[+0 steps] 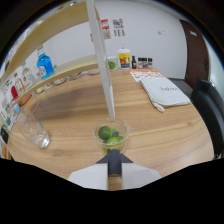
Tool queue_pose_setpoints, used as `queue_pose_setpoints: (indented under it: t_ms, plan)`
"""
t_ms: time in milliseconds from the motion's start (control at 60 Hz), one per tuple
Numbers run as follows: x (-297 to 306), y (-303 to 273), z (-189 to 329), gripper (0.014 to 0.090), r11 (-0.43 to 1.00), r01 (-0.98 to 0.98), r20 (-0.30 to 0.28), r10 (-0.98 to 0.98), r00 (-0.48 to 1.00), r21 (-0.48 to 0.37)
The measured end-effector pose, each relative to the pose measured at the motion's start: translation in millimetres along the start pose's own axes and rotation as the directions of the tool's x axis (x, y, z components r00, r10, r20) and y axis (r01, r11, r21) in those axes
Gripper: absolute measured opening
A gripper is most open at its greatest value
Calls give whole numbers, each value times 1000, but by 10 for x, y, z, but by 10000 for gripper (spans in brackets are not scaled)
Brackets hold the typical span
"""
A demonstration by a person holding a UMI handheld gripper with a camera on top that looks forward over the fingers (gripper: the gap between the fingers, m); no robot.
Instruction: Make me a cup of Mojito.
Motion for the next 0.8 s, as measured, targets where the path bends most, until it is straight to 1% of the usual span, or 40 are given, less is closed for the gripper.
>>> queue_pose_setpoints:
  t_ms: [67, 133, 233, 300, 350, 400, 467, 483, 517, 567, 650, 800]
  plan:
    - [31, 69, 48, 156, 1000, 14, -9, -14, 1000, -22]
    - [36, 59, 61, 160, 999, 36, -14, -36, 999, -9]
    - [64, 105, 73, 182, 998, 54, -22, -55, 998, -34]
    - [115, 100, 43, 322, 997, 66, -40, -67, 997, -33]
    - [139, 70, -2, 408, 998, 63, -52, -64, 997, -22]
    - [156, 8, -69, 551, 999, 53, -61, -53, 997, -1]
    - [160, -71, -187, 762, 999, 40, -70, -39, 997, 22]
    - [164, -104, -224, 796, 999, 37, -73, -35, 997, 26]
    - [145, -172, -298, 835, 998, 37, -76, -33, 997, 44]
    - [107, -285, -425, 854, 996, 41, -82, -34, 996, 74]
    - [-23, -497, -673, 850, 990, 64, -85, -53, 995, 129]
    - [-458, -824, -1112, 852, 968, 108, -81, -92, 993, 226]
